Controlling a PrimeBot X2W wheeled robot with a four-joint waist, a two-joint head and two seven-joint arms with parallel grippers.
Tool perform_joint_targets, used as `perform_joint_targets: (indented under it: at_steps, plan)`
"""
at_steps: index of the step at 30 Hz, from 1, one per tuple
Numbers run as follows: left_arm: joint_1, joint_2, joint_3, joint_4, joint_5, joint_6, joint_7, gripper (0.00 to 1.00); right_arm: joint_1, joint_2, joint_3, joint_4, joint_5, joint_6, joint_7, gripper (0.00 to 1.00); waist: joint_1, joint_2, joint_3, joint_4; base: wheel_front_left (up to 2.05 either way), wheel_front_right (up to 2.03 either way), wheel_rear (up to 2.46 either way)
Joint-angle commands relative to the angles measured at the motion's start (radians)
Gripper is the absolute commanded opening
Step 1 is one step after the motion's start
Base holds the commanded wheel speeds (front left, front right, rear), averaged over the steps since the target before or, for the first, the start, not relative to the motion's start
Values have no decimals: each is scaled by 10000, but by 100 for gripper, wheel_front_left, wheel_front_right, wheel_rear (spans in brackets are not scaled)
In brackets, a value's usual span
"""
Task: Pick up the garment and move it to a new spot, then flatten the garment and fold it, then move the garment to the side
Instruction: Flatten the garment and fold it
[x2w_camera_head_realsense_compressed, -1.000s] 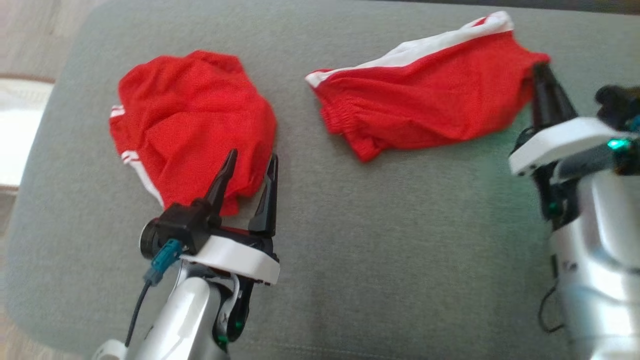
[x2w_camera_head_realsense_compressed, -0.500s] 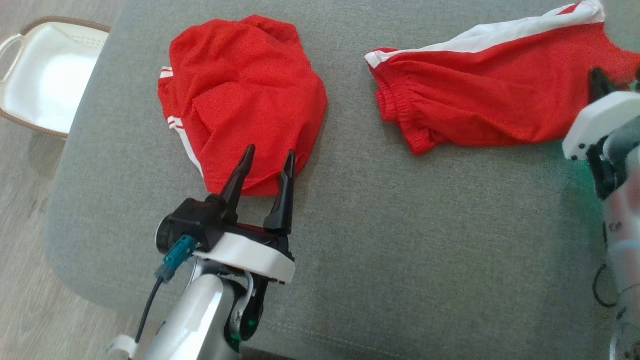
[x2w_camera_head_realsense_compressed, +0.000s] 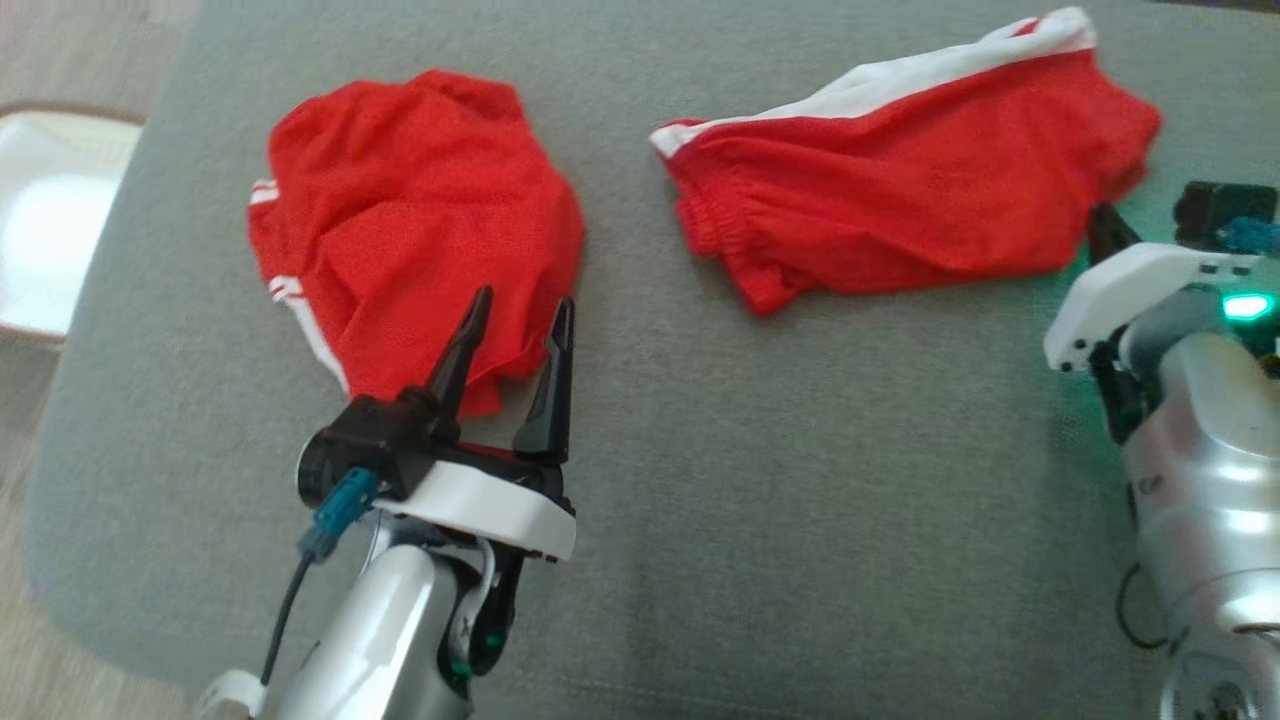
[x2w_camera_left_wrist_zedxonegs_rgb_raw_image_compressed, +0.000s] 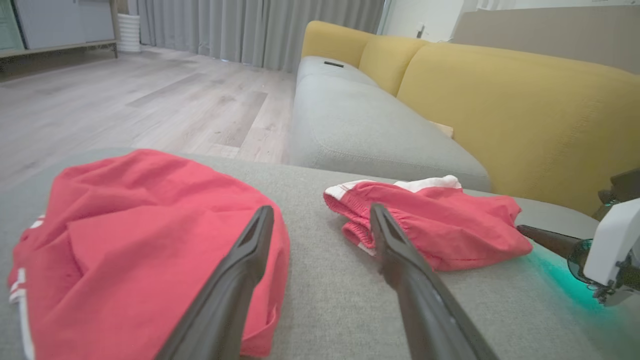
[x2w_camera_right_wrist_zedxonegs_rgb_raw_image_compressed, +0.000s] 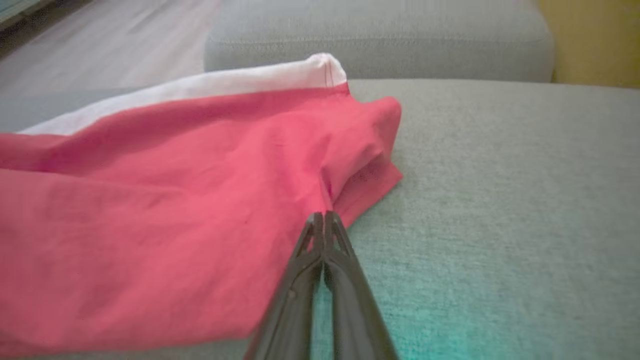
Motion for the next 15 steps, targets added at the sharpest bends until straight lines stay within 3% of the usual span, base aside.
perform_joint_targets:
  at_steps: [1,11,15]
  plan:
    - [-343,116,487,-291,130,-68,-51,100,-562,313,296,-258,115,67,-446,0,0,0,-339,-482,0,0,0]
    - [-144,116,1177,-429,489,-252,-51,100,126,1033,1265,-1093,1662,67,-1954,0,0,0,-1085,-1768,0,0,0]
    - [-31,116,1436,-490,614,-312,-51,100,1063,1116,1845,-2296,2542,67,-2273,0,0,0,-1320,-2266,0,0,0]
